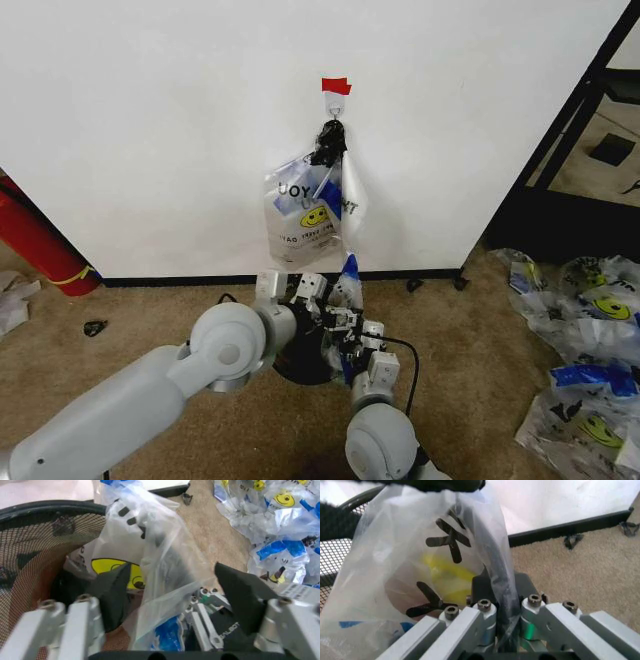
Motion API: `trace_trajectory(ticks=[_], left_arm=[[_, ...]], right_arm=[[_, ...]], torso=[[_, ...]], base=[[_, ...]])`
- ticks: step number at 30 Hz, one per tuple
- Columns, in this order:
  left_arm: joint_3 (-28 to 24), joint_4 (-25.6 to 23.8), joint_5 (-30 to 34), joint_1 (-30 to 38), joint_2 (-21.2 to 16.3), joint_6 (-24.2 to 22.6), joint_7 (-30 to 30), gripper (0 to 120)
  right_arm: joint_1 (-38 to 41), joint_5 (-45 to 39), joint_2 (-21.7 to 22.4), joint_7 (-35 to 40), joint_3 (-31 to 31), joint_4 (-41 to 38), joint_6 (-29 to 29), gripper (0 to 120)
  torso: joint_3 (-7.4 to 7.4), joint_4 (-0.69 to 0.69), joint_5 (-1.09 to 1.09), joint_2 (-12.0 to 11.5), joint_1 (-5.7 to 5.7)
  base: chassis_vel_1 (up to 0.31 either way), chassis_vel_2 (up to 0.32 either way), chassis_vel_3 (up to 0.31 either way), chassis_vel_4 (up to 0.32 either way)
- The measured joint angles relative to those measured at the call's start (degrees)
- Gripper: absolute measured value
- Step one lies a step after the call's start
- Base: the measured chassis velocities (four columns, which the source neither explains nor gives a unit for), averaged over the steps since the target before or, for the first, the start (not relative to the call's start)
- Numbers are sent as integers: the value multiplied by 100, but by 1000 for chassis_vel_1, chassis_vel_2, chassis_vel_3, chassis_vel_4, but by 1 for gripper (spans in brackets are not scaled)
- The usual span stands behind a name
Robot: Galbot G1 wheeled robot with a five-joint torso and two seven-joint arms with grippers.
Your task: Pick up the garbage bag from the wall and place it over the trash bin.
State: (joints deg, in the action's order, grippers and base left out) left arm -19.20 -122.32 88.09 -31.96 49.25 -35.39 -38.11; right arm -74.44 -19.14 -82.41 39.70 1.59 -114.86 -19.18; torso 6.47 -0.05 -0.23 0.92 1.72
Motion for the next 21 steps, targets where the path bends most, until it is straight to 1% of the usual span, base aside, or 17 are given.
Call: trace_trajectory(ticks=[1,2,6,7,8,10,11,12,13,14,15,16,17,18,21], left_arm=[[-38,35,-9,18,31,7,-3,59],[-66,64,-16,36,52,14,-5,57],[-153,131,-27,102,119,53,-2,40],[-153,131,-27,102,119,53,-2,40],[-157,133,-27,105,122,63,1,37],[-161,146,-39,107,121,114,11,26],[-158,215,-92,94,89,136,-21,21],[-156,212,-109,84,90,141,-16,18],[-156,212,-109,84,90,141,-16,18],[-158,212,-128,76,101,152,-10,15],[-159,224,-160,68,102,171,-8,10],[-159,232,-177,68,99,181,-8,5],[-157,232,-188,68,98,191,1,0],[-154,233,-191,69,86,194,2,0],[-135,229,-195,74,36,201,10,0]], right_arm=[[-5,-2,0,8,-6,7,-2,0],[-11,-3,-2,12,-14,8,-3,0],[-22,-9,-11,17,-37,8,-7,0],[-22,-9,-11,17,-37,8,-7,0],[-22,-10,-12,16,-37,9,-7,0],[-22,-12,-21,6,-32,14,-9,0],[-17,-9,-34,-5,-29,8,-1,0],[-21,-8,-32,-2,-32,14,1,0],[-21,-8,-32,-2,-32,14,1,0],[-23,-8,-34,-7,-17,17,2,0],[-19,-7,-33,-5,-24,18,2,0],[-22,-8,-34,-5,-15,17,2,0],[-21,-8,-34,-6,-14,16,2,0],[-20,-8,-36,-6,-14,15,2,0],[-18,-8,-45,-6,-8,14,2,0]], torso=[[0,0,0,0,0],[0,0,0,0,0],[0,-2,0,0,0],[0,-2,0,0,0],[0,-1,0,0,0],[0,-1,-1,0,0],[-1,-5,2,0,-1],[1,8,0,0,3],[1,8,0,0,3],[0,-4,-2,0,0],[0,3,-1,0,0],[0,-1,1,0,0],[0,-2,-1,0,0],[0,-3,-1,0,0],[0,-1,-1,0,0]], base=[[0,0,0,0],[0,0,0,0],[0,0,0,0],[0,0,0,0],[0,0,0,0],[0,0,0,0],[0,0,0,0],[0,0,0,0],[0,0,0,0],[0,0,0,0],[0,0,0,0],[0,0,0,0],[0,0,0,0],[0,0,0,0],[0,0,0,0]])
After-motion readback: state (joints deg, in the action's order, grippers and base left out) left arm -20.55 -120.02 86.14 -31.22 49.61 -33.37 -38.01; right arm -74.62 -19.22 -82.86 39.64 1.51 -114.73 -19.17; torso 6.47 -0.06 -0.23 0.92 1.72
